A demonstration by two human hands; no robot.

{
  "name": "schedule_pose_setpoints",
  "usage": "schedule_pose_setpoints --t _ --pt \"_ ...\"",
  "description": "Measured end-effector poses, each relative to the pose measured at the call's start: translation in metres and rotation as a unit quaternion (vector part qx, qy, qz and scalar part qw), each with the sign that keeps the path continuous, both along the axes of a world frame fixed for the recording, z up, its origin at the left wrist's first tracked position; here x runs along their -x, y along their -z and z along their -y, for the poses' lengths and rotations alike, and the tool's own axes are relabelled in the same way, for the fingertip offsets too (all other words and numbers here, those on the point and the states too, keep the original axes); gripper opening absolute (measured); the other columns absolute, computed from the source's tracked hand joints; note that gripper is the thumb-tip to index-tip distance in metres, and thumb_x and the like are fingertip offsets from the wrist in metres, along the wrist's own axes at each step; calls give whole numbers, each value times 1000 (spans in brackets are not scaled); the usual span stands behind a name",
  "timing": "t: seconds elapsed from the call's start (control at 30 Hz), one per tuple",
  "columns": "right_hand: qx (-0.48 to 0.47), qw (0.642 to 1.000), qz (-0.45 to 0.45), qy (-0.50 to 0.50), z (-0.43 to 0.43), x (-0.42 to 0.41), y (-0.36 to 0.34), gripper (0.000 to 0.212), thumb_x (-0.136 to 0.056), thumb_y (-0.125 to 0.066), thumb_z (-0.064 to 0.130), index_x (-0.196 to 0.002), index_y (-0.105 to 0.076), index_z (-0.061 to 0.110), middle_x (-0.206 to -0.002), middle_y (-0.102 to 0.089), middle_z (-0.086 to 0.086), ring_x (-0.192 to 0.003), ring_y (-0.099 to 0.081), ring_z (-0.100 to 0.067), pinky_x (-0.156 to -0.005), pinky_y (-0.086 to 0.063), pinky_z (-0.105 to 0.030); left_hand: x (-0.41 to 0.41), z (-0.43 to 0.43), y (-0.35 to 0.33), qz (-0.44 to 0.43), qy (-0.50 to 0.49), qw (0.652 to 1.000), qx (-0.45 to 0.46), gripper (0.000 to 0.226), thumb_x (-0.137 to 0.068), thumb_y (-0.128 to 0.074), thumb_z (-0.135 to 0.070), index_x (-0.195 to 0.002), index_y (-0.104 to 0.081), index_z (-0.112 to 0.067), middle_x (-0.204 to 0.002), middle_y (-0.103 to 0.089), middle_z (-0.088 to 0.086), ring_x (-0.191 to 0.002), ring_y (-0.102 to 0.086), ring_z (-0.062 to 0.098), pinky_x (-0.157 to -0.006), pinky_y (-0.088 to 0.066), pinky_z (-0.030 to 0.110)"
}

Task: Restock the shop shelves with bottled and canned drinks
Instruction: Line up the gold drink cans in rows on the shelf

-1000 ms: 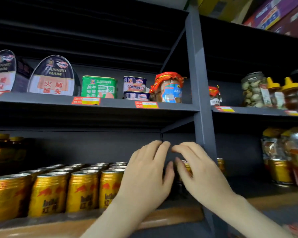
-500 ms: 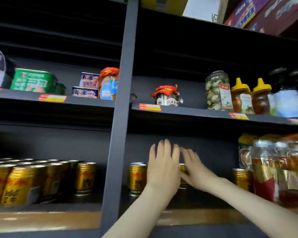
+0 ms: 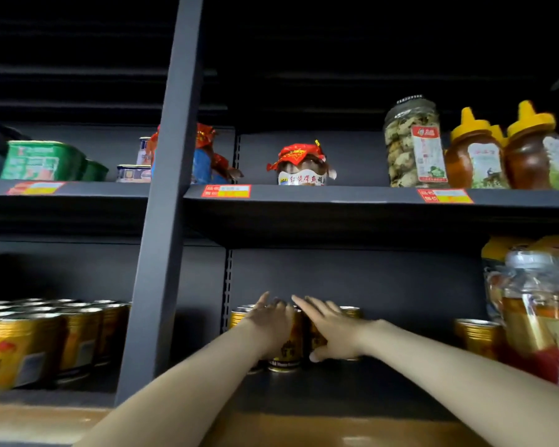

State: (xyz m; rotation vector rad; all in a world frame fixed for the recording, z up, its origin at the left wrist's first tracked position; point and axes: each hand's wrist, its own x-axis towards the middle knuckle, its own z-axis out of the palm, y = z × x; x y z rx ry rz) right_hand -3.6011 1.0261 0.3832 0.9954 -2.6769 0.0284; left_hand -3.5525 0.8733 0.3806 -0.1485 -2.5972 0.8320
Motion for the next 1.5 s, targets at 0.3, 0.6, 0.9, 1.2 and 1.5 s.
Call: schedule_pose_setpoints --t 0.3,0.6,0.9,1.2,1.5 --pt "194 974 100 -56 9 10 2 101 -69 -85 26 -148 -23 28 -145 -42 2 -133 -41 -19 -109 -35 -31 -36 -10 -4 16 144 986 -77 61 -99 -46 -9 -152 -15 -6 -160 -13 16 -146 -18 28 -116 -19 33" --pt "228 969 -24 -90 -16 -42 -9 84 -72 -82 20 -134 -28 36 -125 -56 7 -117 -56 -11 -84 -45 -16 -53 -9 -6 -115 215 944 -223 68 -90 -61 -24 -146 -24 -15 -141 -36 5 -130 -37 21 -107 -32 29" --pt "340 920 -140 -136 -33 -161 23 74 -82 -73 16 -107 -32 72 -115 -36 52 -117 -35 23 -91 -30 0 -137 -14 32 -177 444 780 -403 68 -78 -73 -39 -131 -31 -44 -131 -42 -24 -125 -37 -5 -104 -29 9" --pt "349 887 -231 -194 58 -263 102 115 -60 -76 -8 -140 -26 57 -143 -31 36 -136 -31 6 -109 -21 -7 -238 70 109 -227 499 719 -427 77 -77 -70 -42 -141 -27 -43 -143 -34 -26 -136 -35 0 -110 -31 19" --pt "421 884 -19 -200 196 -324 216 72 -80 -57 69 -142 -23 57 -146 -29 34 -136 -34 6 -102 -41 -17 -315 202 194 25 303 505 -808 42 -65 -80 -50 -101 -70 -31 -97 -73 -5 -88 -70 11 -77 -58 31"
